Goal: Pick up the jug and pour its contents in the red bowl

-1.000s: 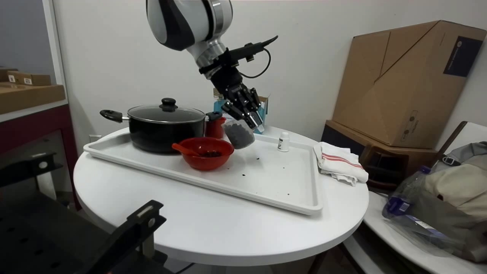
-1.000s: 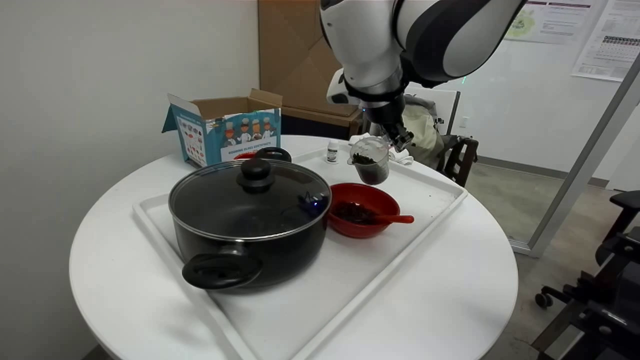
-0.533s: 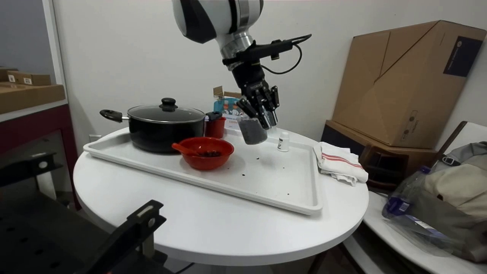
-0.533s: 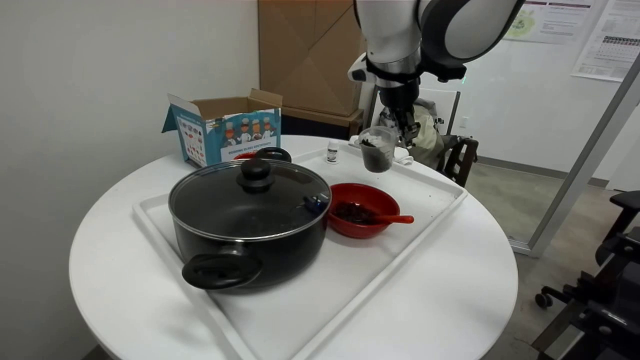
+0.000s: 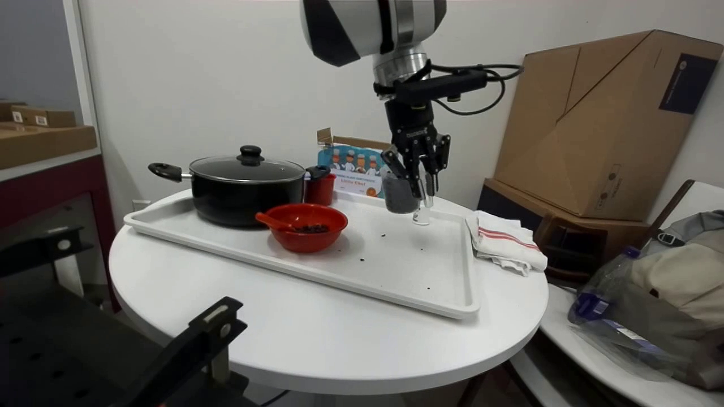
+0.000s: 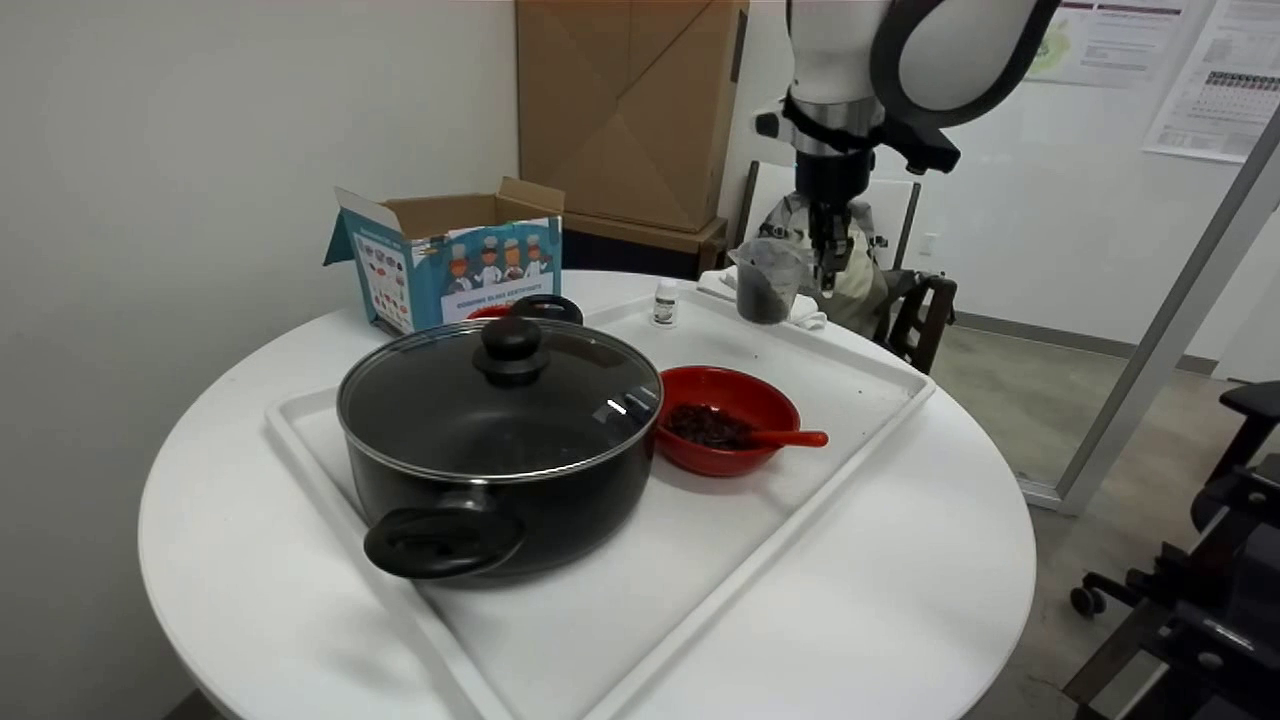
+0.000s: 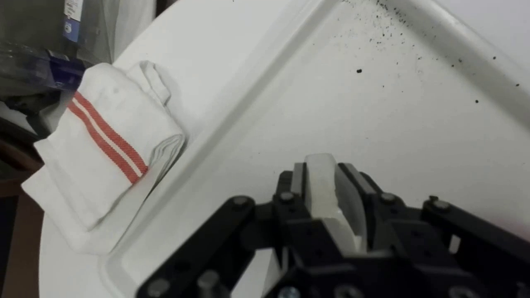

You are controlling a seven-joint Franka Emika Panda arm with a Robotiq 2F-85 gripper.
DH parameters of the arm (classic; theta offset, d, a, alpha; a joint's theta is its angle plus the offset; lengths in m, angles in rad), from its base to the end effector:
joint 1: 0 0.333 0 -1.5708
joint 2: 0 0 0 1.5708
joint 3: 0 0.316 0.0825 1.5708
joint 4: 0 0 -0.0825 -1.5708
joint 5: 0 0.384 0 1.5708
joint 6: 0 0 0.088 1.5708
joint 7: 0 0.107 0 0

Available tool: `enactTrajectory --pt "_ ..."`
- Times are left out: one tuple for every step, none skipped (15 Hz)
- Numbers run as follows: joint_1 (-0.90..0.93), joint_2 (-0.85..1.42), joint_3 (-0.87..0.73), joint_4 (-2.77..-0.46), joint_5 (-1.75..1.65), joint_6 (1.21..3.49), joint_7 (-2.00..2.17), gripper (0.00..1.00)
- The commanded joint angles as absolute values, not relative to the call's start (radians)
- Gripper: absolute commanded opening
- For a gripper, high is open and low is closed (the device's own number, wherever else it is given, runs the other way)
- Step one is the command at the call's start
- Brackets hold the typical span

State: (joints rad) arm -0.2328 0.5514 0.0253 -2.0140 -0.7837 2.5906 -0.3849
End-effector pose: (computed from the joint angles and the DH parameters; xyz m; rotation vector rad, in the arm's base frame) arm 0.5902 -0.1107 0.1744 2.5081 1.1272 -0.1259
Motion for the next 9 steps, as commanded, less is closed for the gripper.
enactTrajectory --pt "-0.328 0.59 0.049 -2.001 -0.575 2.693 -0.55 0.06" --pt "-0.352 0.603 0.061 -1.996 -0.51 2.704 -0.598 0.06" --pt "-0.375 0.618 0.074 -1.986 -0.443 2.707 -0.652 0.06" --pt "-0.387 0.629 0.08 -1.978 -0.386 2.705 -0.699 0.06" --pt "-0.4 0.641 0.089 -1.967 -0.338 2.695 -0.741 0.06" --pt "-0.405 0.648 0.096 -1.956 -0.299 2.675 -0.775 0.06" --pt "-0.405 0.654 0.097 -1.947 -0.269 2.659 -0.802 0.06" --pt "-0.404 0.661 0.096 -1.937 -0.245 2.647 -0.824 0.06" --pt "-0.394 0.665 0.085 -1.929 -0.233 2.638 -0.833 0.06"
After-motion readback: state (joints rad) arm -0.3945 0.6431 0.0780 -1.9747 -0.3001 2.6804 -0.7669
